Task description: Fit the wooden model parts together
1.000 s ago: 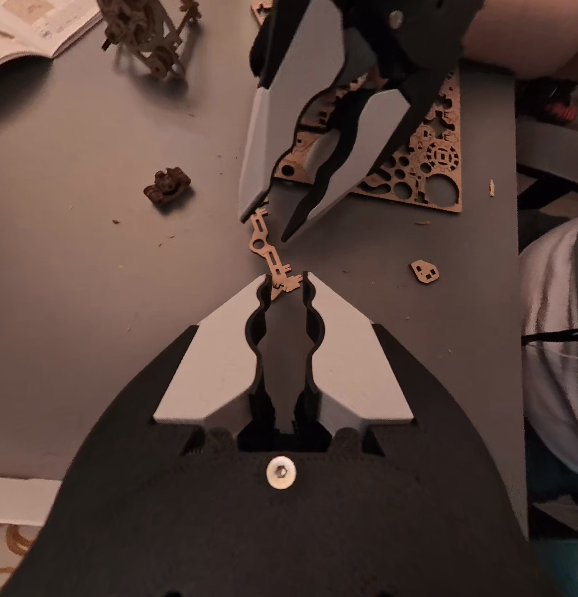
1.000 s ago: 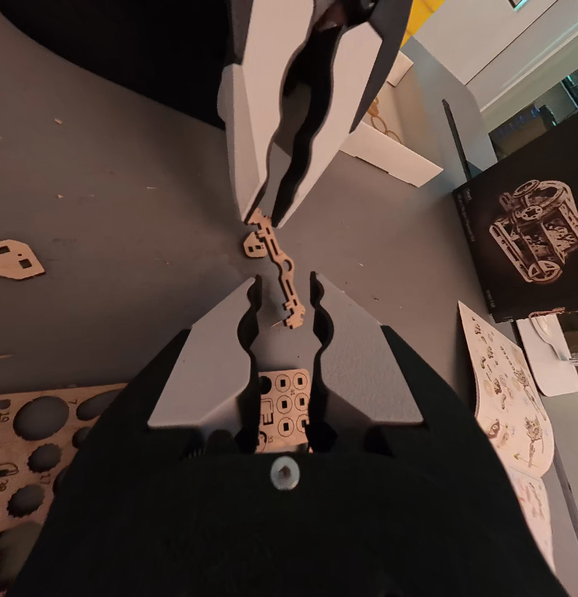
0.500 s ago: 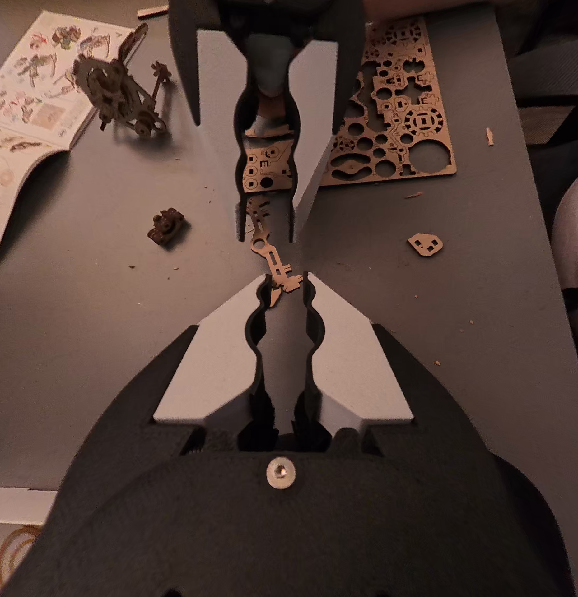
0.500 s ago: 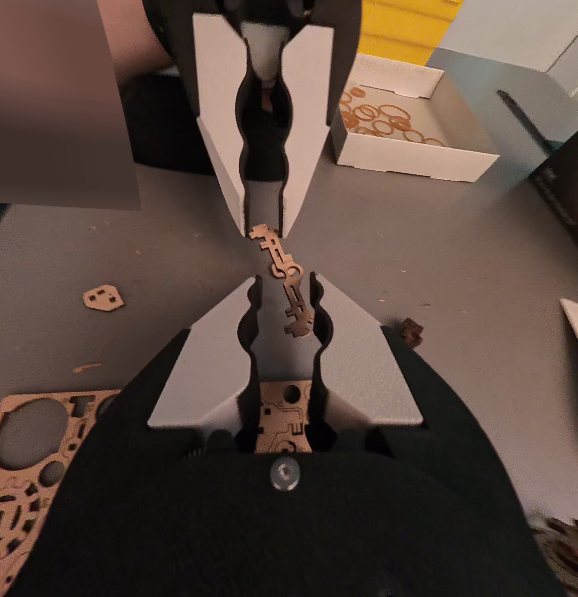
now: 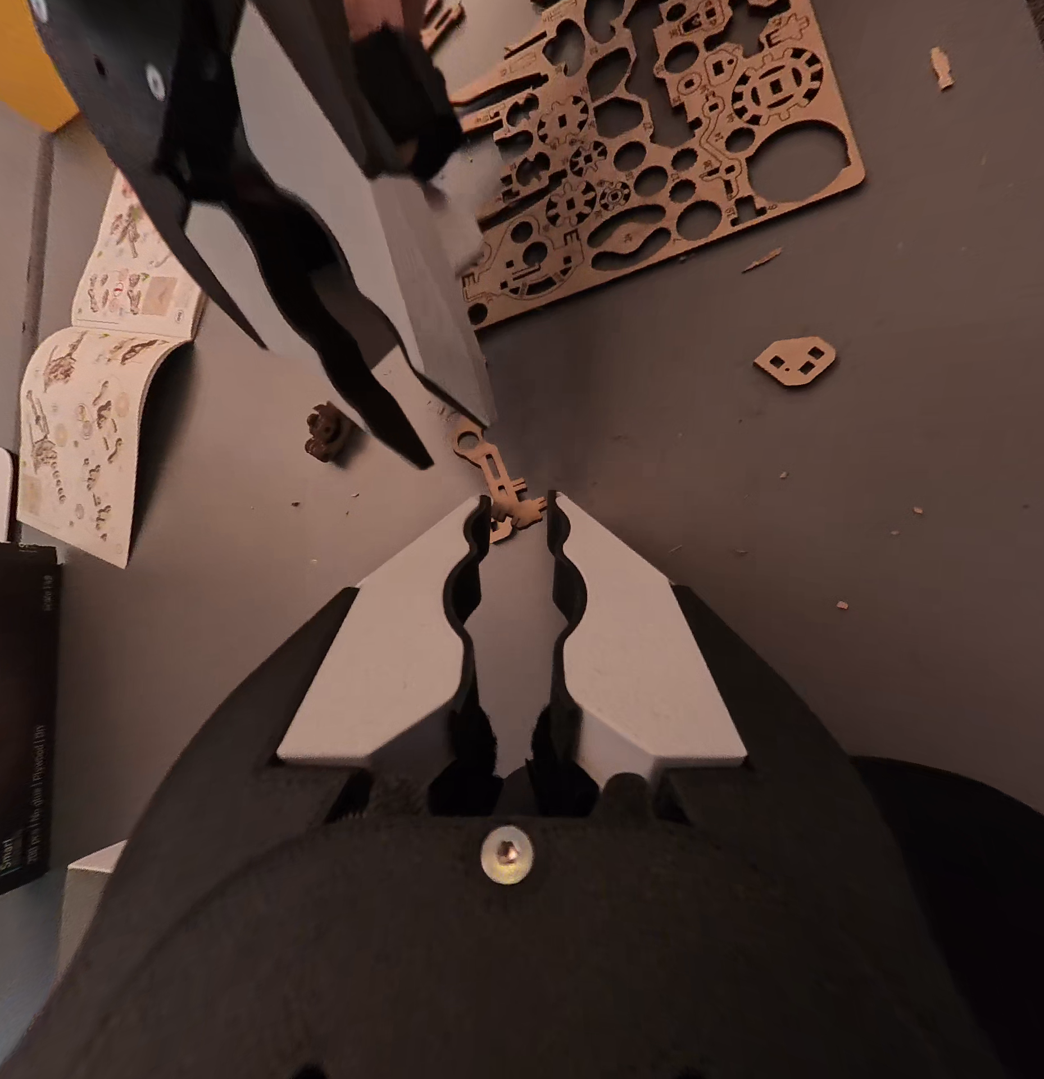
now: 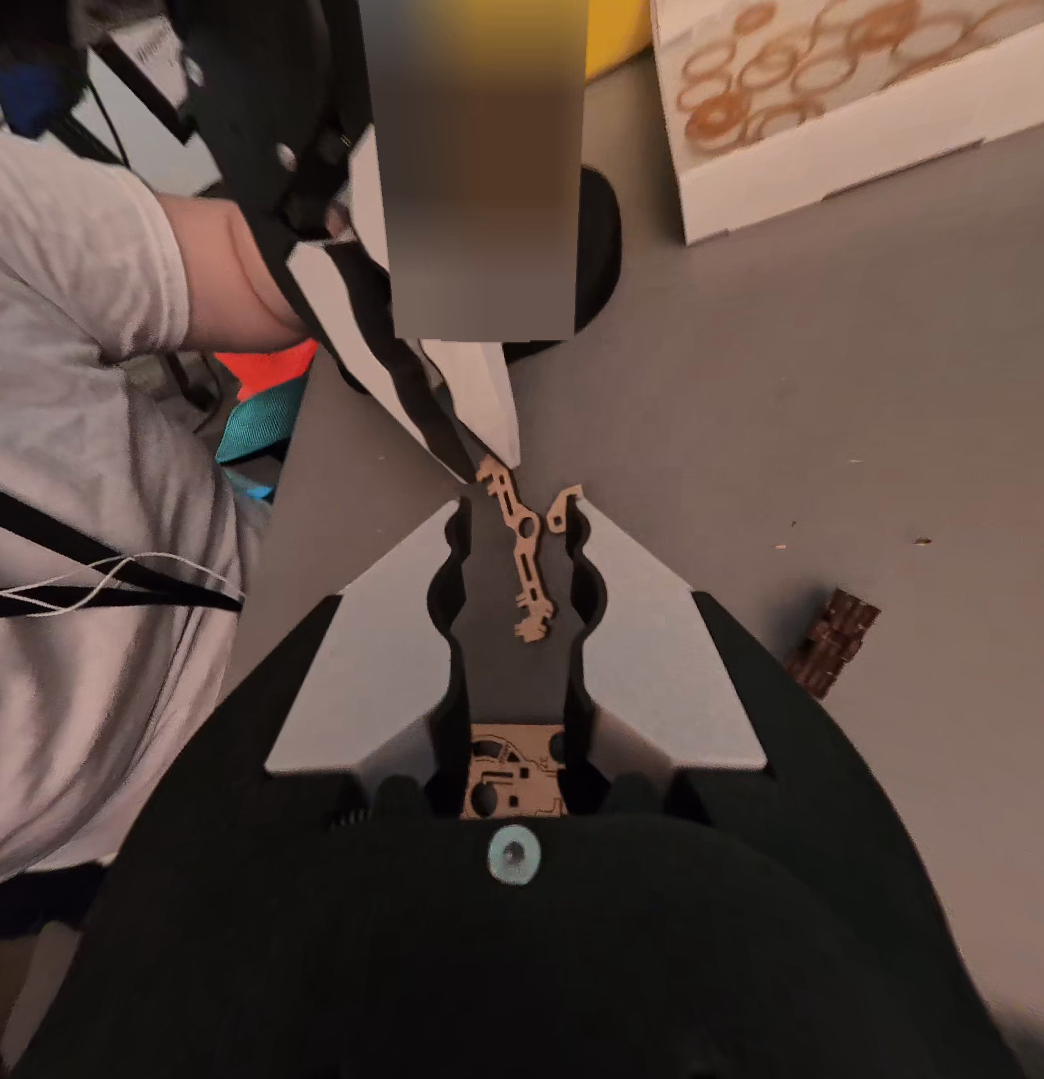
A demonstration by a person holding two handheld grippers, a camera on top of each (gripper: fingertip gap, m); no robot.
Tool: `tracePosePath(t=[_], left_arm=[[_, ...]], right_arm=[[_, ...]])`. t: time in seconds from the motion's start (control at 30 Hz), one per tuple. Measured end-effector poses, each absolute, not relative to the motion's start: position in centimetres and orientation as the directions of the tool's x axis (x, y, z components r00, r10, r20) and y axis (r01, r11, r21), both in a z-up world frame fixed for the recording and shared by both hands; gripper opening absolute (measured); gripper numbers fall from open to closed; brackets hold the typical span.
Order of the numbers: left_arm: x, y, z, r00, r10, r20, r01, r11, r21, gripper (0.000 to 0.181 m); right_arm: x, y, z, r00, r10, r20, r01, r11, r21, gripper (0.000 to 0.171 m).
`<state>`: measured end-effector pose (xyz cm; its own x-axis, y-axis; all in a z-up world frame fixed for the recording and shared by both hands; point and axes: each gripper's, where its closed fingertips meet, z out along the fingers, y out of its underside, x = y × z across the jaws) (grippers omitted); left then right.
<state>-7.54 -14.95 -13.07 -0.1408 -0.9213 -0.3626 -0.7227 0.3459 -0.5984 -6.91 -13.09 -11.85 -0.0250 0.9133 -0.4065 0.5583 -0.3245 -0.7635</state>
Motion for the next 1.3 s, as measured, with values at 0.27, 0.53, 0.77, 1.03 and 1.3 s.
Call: tracePosePath(t=[0.27,0.53,0.77,1.03,1.3], left_arm=[[-8.4,-13.9,-13.5,-0.122,-0.904,-0.410,-0.756,0.353,-0.552,0.009],[-8.8,-14.2,-11.9,0.078,-0.975,0.209,-0.657,-0.208,-0.725,0.036],[-8.5,-13.6,-12.0,0.136,-0.832,0.538,-0.584,-0.507,-0.634,0.019],[-8.4,-14.0,-12.7,0.124,-0.796,0.593,-0.606,-0.534,-0.590,0.007],[-8.4,-13.8,-12.6,0.119,-0.807,0.578,-0.598,-0.523,-0.607,0.001]], right_arm=[[-8.3,-13.1,-12.4,-0.093,0.863,-0.496,0.621,-0.339,-0.707,0.001],[-8.1,-12.5,-11.9,-0.123,0.870,-0.478,0.593,-0.321,-0.738,0.001],[-8.3,-12.7,-11.1,-0.146,0.836,-0.528,0.560,-0.370,-0.741,0.001],[-8.4,-12.7,-11.8,-0.141,0.829,-0.541,0.577,-0.375,-0.726,0.001],[-8.4,-12.9,-12.0,-0.144,0.826,-0.545,0.584,-0.373,-0.721,0.001]])
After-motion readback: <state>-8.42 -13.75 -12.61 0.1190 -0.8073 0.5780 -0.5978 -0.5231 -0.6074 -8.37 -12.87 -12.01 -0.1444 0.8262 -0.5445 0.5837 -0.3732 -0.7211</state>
